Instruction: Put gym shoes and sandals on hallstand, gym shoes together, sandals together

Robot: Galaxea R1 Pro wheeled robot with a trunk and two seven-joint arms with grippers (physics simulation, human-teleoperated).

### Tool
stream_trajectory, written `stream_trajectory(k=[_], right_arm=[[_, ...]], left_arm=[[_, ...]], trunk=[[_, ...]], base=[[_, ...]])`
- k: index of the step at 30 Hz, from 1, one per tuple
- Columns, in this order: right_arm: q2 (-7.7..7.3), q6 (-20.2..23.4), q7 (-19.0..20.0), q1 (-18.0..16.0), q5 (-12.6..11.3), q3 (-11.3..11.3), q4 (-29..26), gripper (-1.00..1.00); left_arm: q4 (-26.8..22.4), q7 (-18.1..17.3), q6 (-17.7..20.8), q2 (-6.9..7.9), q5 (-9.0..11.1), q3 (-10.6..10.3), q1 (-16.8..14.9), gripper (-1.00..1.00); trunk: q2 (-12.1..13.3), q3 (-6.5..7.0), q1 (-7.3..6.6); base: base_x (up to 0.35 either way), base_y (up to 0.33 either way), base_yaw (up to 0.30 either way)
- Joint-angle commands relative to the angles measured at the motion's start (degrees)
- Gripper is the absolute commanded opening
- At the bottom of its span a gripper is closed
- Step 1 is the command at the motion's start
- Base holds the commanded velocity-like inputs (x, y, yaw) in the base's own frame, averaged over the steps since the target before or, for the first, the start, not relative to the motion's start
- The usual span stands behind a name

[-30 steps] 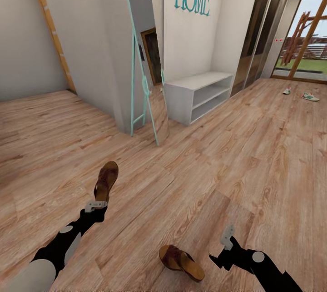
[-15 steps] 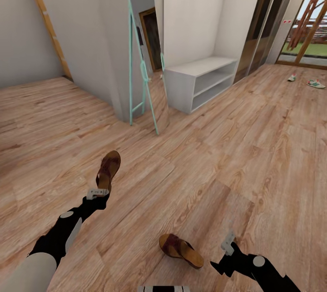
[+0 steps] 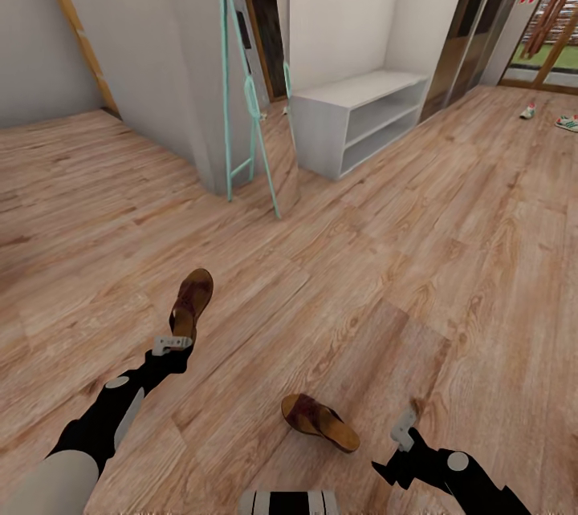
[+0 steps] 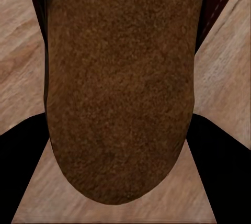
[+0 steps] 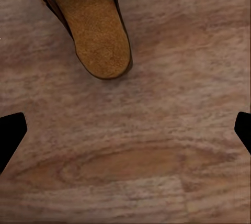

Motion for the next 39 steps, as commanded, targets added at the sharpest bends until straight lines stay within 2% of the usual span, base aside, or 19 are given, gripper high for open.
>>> stream_trajectory(k=[1,16,30,39], right_arm=[[-0.03,-0.24,0.04,-0.02,0.58,0.12,-0.06,1.00],[0.22,-2.44,-0.08,-0.02,0.48,-0.05,-0.28,1.00],[0.32,-3.07,-1.01,-0.02,0.48,-0.04,-0.39,1.00],[0.32,-3.01,-1.01,-0.02,0.48,-0.04,-0.24,1.00]], left_arm=[[-0.08,-0.40,0.36,-0.04,0.14,0.27,-0.01,-1.00],[0.38,-0.61,-0.39,-0.18,0.27,0.30,0.10,-1.00],[0.47,-0.62,-0.45,-0.19,0.38,0.30,0.03,-1.00],[0.48,-0.62,-0.45,-0.21,0.48,0.30,0.05,-1.00]], trunk=[[-0.04,-0.36,0.01],[-0.04,-0.73,0.01],[-0.04,-0.73,0.01],[-0.04,-0.73,0.01]], base=[[0.000,0.000,0.000],[0.000,0.000,0.000],[0.105,0.001,0.000],[0.109,0.104,0.000]])
